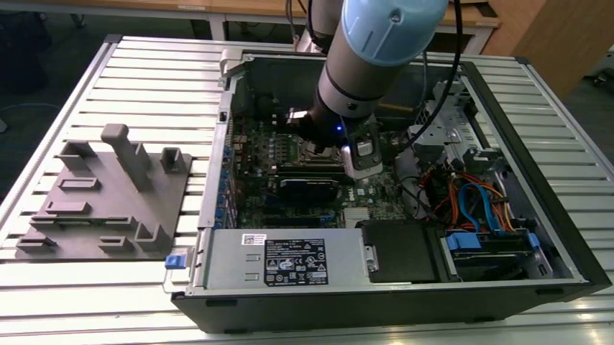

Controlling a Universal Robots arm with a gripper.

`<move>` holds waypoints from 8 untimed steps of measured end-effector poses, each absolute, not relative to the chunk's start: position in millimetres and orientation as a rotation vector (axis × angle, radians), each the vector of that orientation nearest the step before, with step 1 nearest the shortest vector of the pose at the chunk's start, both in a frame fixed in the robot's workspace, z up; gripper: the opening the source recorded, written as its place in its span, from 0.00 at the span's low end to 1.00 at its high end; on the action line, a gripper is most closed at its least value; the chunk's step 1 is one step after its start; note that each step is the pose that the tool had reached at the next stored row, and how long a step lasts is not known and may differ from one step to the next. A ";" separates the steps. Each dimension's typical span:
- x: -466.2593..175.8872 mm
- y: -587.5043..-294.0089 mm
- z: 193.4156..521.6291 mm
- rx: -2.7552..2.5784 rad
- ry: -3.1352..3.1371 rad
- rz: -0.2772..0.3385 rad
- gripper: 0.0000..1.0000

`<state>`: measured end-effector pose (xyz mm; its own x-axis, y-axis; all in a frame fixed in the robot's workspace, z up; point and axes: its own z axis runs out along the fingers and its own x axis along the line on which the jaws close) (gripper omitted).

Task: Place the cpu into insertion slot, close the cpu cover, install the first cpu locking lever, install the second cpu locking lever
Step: 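Install the second cpu locking lever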

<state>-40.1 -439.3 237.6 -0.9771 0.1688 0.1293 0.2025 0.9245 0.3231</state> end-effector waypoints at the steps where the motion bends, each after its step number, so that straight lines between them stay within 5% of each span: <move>1: -40.1 -439.3 237.5 -0.289 -2.984 -0.517 0.10; 8: -40.1 -440.0 235.4 -0.289 -2.983 -0.515 0.10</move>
